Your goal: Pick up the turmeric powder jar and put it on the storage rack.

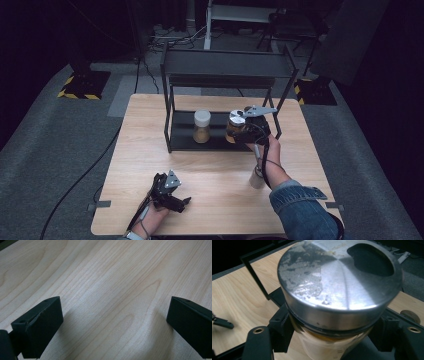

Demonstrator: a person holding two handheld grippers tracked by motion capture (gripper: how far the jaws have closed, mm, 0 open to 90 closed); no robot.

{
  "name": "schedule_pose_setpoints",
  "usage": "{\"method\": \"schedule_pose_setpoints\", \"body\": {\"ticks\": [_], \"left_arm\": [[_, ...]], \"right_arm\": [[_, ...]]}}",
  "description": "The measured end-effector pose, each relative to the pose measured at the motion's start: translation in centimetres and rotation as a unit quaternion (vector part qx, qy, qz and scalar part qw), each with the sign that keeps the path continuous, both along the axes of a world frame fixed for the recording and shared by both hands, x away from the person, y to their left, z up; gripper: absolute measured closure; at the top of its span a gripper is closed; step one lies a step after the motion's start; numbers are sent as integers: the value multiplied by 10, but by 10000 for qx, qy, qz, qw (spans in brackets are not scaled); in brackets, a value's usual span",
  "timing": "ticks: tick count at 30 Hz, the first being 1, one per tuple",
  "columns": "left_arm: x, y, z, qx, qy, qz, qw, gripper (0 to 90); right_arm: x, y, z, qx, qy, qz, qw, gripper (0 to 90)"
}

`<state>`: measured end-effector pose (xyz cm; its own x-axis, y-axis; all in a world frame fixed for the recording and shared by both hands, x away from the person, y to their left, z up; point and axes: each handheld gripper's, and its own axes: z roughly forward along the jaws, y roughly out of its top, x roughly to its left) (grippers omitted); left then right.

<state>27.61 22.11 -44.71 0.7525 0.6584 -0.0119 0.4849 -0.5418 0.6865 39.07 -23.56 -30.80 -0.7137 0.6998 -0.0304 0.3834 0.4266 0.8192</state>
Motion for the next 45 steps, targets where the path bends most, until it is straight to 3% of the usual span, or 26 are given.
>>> {"method": "schedule_pose_setpoints", "body": {"ticks": [8, 20, 25, 32, 45], "left_arm": [[0, 0, 0, -3, 3, -15, 10000, 2], [1, 2, 0, -5, -5, -74, 10000, 2], [2, 2, 0, -1, 1, -107, 9999, 2], [2, 2, 0, 0, -2, -114, 9999, 2], [2, 3, 0, 10, -7, -122, 9999, 2]], "right_arm": [[24, 20, -8, -198, 135, -139, 9996, 312], [39, 55, -22, -385, 379, -510, 9972, 312], [45, 59, -32, -234, 575, -659, 9959, 312], [50, 66, -46, -220, 676, -936, 9931, 312], [56, 74, -64, -311, 751, -1153, 9900, 312]]}}
